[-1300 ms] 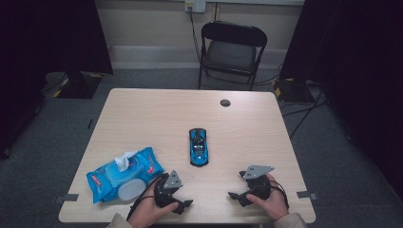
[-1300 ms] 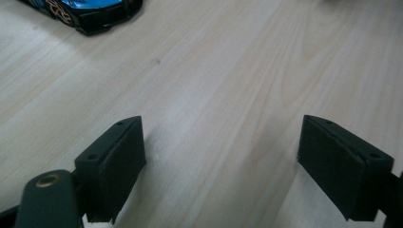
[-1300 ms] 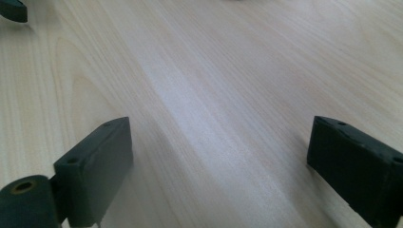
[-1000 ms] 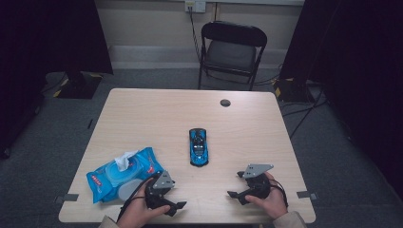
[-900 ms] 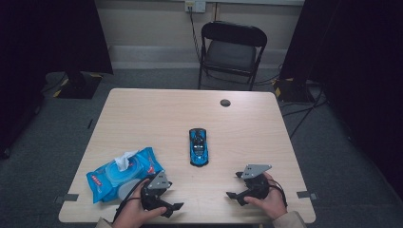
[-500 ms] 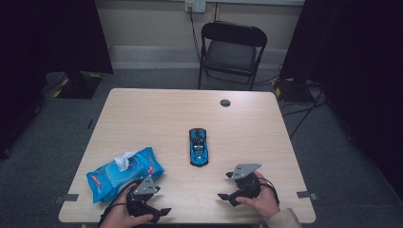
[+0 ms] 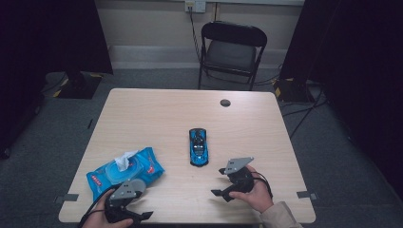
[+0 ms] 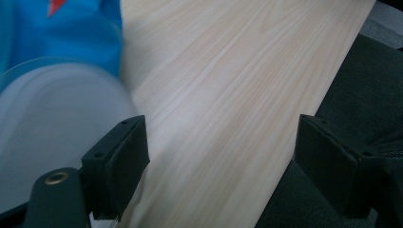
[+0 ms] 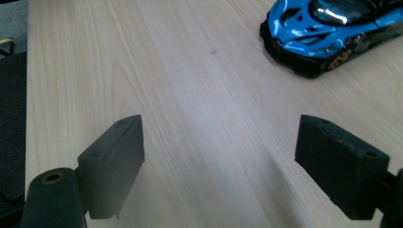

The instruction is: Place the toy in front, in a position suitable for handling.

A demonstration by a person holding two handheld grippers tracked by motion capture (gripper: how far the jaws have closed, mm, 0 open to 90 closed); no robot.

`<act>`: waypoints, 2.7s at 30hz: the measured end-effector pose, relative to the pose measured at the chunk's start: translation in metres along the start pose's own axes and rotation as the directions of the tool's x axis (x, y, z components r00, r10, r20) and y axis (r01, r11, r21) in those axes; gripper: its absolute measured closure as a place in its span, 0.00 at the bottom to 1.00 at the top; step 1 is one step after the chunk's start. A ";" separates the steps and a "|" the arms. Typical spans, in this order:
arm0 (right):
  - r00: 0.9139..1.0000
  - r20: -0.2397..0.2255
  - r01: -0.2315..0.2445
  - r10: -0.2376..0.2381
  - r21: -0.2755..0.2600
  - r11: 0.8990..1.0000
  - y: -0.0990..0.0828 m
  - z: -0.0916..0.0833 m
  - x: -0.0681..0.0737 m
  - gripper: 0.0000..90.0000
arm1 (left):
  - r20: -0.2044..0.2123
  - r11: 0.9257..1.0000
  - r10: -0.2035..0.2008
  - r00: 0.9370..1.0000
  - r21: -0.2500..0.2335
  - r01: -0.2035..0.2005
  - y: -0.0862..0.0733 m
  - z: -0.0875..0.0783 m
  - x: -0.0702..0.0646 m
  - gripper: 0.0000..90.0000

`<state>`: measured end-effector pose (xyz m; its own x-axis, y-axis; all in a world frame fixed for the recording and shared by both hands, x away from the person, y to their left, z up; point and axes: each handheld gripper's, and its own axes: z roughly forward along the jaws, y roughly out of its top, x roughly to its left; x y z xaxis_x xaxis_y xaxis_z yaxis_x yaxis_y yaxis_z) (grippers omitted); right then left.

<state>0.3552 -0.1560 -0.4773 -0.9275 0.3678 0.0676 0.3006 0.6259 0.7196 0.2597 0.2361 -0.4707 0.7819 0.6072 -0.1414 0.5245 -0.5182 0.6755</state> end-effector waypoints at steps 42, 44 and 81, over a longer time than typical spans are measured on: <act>0.989 -0.114 0.093 -0.093 -0.008 0.996 0.088 0.068 0.001 0.18 | -0.159 0.984 -0.165 0.973 -0.098 0.151 -0.052 -0.072 0.026 0.21; 0.988 -0.117 0.098 -0.099 -0.010 0.995 0.091 0.072 0.003 0.18 | -0.186 0.986 -0.157 0.970 -0.078 0.145 -0.053 -0.075 0.026 0.21; 0.987 -0.128 0.090 -0.092 -0.020 0.996 0.095 0.096 0.007 0.18 | -0.352 0.980 -0.198 0.915 -0.078 0.182 -0.039 -0.041 0.062 0.38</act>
<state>0.3982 -0.0279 -0.4748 -0.9720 0.2173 0.0890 0.2110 0.6424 0.7367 0.2738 0.3189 -0.4764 0.4928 0.8701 -0.0088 0.6305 -0.3501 0.6928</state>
